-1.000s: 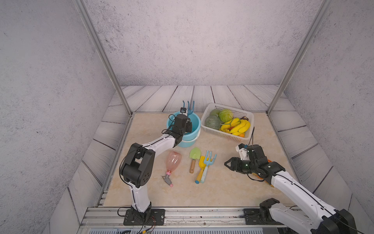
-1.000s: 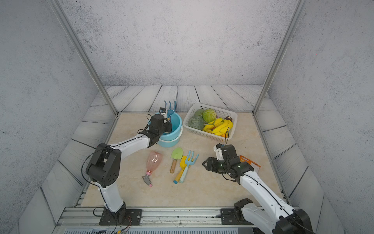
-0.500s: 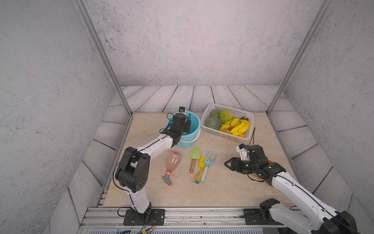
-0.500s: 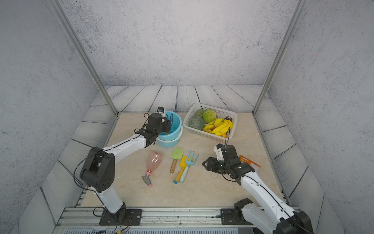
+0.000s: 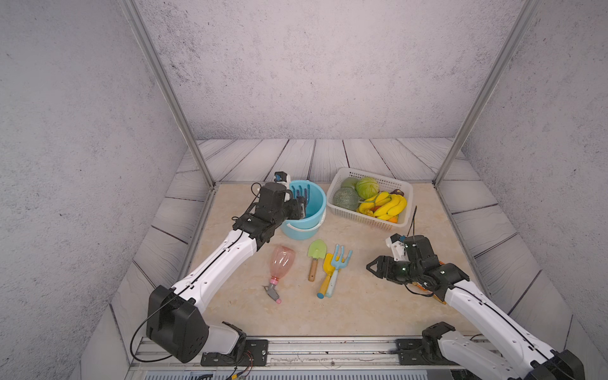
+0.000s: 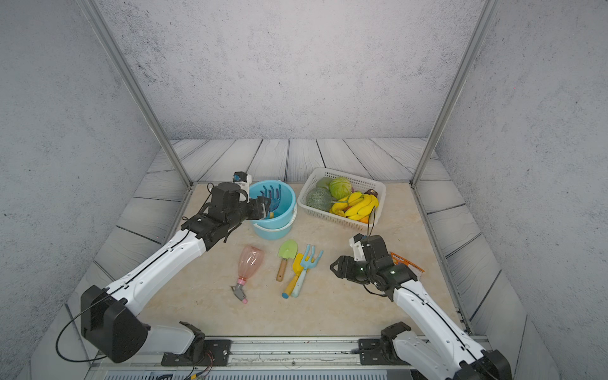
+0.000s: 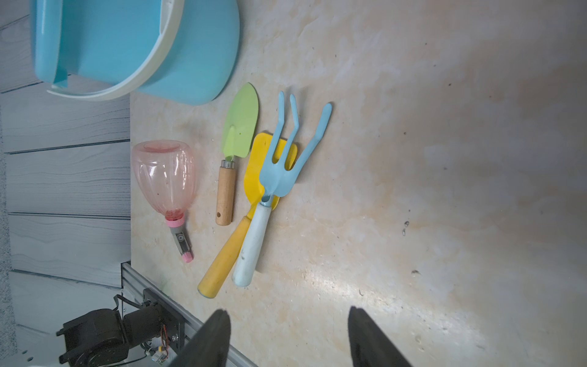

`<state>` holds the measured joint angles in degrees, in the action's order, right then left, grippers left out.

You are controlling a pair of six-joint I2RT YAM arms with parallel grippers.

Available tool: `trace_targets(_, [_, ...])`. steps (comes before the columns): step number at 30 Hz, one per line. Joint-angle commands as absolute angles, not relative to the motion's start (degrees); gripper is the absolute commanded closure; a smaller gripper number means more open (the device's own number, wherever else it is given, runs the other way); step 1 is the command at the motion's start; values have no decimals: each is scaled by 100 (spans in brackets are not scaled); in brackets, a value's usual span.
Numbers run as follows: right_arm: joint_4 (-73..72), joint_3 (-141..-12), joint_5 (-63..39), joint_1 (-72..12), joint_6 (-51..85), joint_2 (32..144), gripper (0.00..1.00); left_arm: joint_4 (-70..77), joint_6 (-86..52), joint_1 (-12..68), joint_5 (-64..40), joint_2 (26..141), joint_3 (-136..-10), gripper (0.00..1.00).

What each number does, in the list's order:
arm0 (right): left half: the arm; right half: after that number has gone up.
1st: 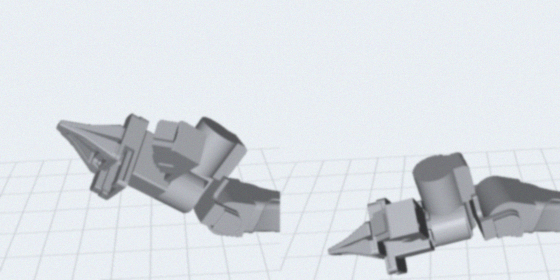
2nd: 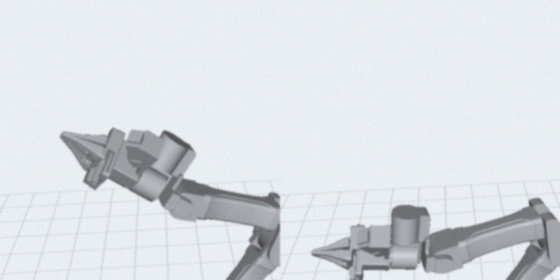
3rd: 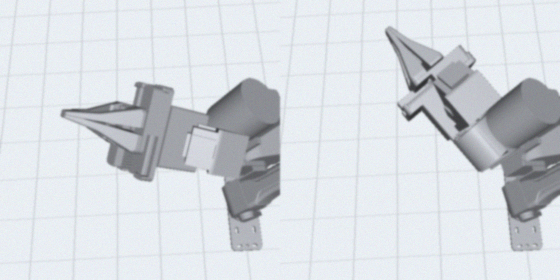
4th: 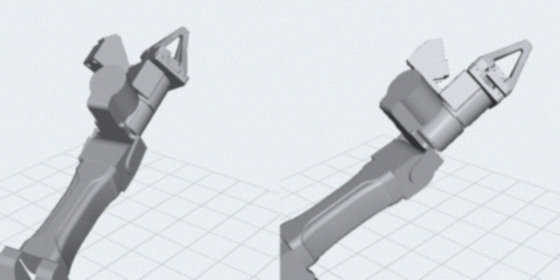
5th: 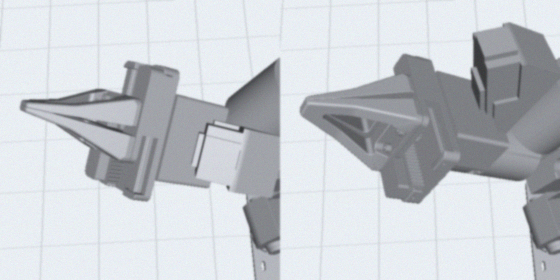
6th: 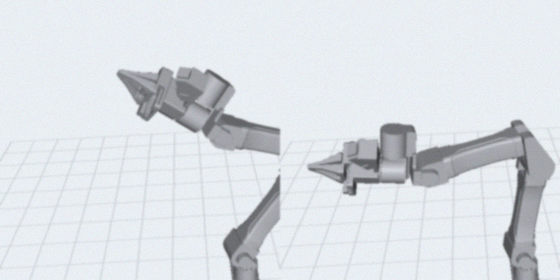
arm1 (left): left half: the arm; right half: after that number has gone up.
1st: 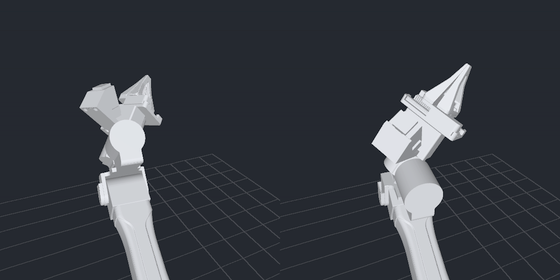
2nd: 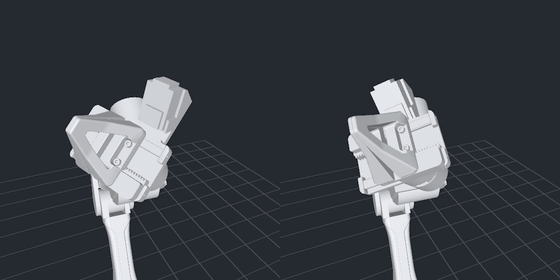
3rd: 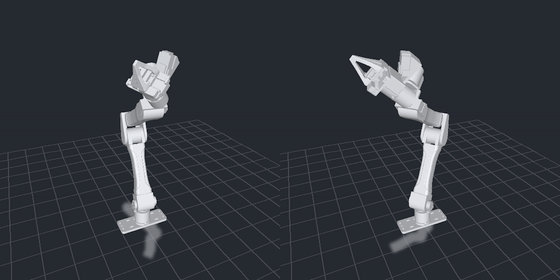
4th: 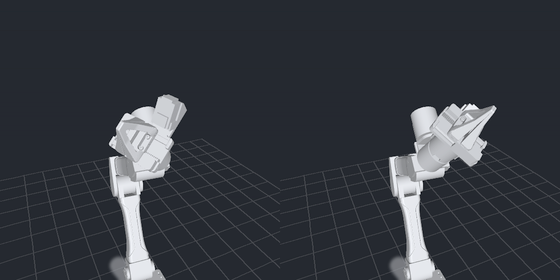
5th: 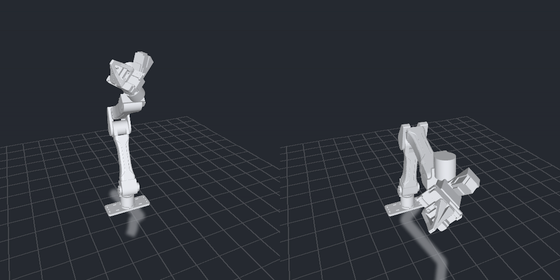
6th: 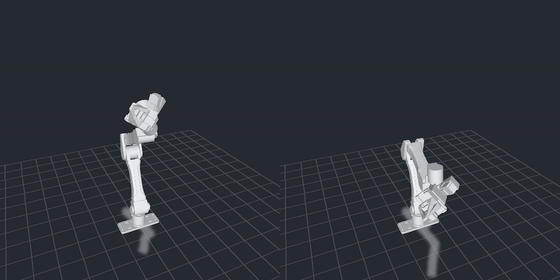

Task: Organize the gardening tools
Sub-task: Place the gardening tool in the container, then pick up the gardening tool from the center of the board.

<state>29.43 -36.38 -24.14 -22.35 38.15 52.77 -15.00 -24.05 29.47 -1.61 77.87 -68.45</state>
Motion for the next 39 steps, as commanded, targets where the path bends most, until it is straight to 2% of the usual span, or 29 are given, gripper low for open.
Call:
trace_targets(1, [3287, -3828, -2196, -2272, 3850, 5107, 35, -2252, -2715, 3234, -661, 7564, -6470, 27])
trace_targets(6, [3384, -3747, -2083, -2259, 3901, 4975, 34, -2504, -2813, 3981, -410, 7274, -5906, 28])
trace_targets(17, [3131, -3512, -2274, -2266, 3981, 4974, 36, -2602, -3287, 5109, -24, 7587, -5412, 43])
trace_targets(23, [3041, -3380, -2338, -2263, 4025, 4986, 36, -2690, -3263, 5429, 57, 8336, -5813, 51])
trace_targets(39, [3015, -3226, -2338, -2257, 4025, 4948, 37, -3263, -3041, 5748, 615, 10268, -7192, 54])
